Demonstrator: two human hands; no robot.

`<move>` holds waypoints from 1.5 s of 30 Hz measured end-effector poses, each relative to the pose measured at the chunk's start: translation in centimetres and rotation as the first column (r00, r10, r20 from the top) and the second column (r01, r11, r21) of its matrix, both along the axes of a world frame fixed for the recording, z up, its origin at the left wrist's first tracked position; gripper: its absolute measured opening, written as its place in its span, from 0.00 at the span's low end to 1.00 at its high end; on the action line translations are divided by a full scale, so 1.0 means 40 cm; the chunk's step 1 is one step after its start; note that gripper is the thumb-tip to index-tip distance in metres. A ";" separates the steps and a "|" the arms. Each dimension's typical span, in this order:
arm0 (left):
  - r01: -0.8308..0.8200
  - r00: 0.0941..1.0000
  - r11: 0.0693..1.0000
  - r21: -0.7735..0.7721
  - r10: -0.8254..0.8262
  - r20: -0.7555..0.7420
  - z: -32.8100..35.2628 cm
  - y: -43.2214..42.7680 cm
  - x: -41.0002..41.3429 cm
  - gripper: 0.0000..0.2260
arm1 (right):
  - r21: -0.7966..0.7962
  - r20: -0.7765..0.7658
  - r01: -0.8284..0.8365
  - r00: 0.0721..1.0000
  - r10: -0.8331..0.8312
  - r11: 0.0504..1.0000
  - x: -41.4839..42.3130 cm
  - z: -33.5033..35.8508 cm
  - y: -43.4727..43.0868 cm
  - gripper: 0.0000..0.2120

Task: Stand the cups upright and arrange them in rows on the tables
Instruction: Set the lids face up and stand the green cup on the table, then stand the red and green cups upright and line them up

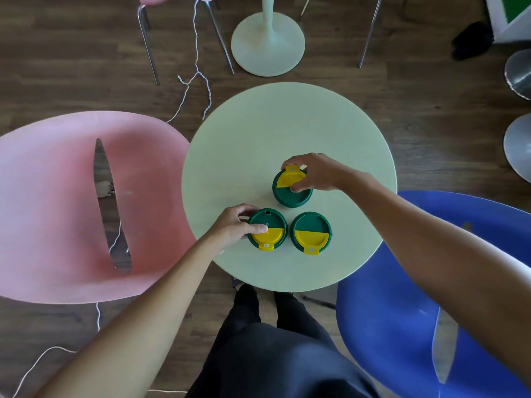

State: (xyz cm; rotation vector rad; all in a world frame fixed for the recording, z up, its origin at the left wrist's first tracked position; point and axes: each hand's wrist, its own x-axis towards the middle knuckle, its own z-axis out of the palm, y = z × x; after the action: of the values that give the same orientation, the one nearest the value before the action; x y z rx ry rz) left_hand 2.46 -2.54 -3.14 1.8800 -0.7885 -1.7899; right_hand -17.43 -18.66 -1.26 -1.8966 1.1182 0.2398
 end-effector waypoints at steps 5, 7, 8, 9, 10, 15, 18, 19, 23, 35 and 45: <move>0.004 1.000 1.000 -0.005 -0.004 -0.003 -0.003 0.002 0.001 0.17 | 0.013 0.007 0.000 1.000 0.000 1.000 0.000 -0.002 0.025 0.27; 0.001 1.000 1.000 0.001 -0.001 -0.007 0.000 0.001 -0.001 0.17 | 0.011 0.011 0.001 1.000 -0.001 1.000 -0.002 -0.002 0.033 0.27; 0.001 1.000 1.000 0.003 -0.001 -0.008 0.002 0.001 -0.001 0.17 | 0.011 0.015 0.002 1.000 -0.002 1.000 -0.003 -0.003 0.036 0.26; 0.002 1.000 1.000 0.005 -0.002 -0.008 0.003 0.001 0.000 0.17 | 0.010 0.019 0.001 1.000 -0.001 1.000 -0.004 -0.004 0.039 0.26; 0.003 1.000 1.000 0.008 -0.003 -0.008 0.005 0.001 0.000 0.17 | 0.010 0.022 0.000 1.000 0.000 1.000 -0.005 -0.006 0.041 0.26; -0.001 1.000 1.000 0.012 0.001 0.003 0.010 0.004 -0.002 0.19 | 0.014 0.023 0.022 0.999 -0.022 1.000 -0.010 -0.010 0.050 0.26; -0.008 1.000 1.000 0.013 0.008 0.000 0.012 0.006 -0.003 0.17 | 0.035 0.024 0.033 0.999 -0.034 0.999 -0.011 -0.013 0.054 0.26; -0.009 1.000 1.000 0.016 0.009 -0.003 0.012 0.007 -0.003 0.17 | 0.033 0.022 0.034 0.999 -0.035 0.999 -0.011 -0.015 0.056 0.27; 0.064 0.991 0.998 -0.021 -0.061 0.122 0.017 0.006 -0.010 0.22 | 0.044 0.032 0.098 0.995 -0.100 0.994 -0.018 -0.022 0.076 0.28; 0.563 0.724 0.734 -0.381 -0.214 0.656 0.172 -0.091 -0.162 0.07 | -0.025 0.181 0.679 0.725 -0.665 0.733 -0.177 0.081 0.241 0.16; 0.906 0.424 0.260 -0.335 -0.576 0.699 0.282 0.011 -0.504 0.09 | -0.070 0.271 0.983 0.182 -0.945 0.170 -0.409 0.227 0.669 0.14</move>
State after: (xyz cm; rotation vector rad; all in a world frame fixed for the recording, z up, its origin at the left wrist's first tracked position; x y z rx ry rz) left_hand -17.69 -2.11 8.13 1.3715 -2.5547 -1.0401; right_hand -33.78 8.10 7.81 -0.9202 2.0802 -0.8410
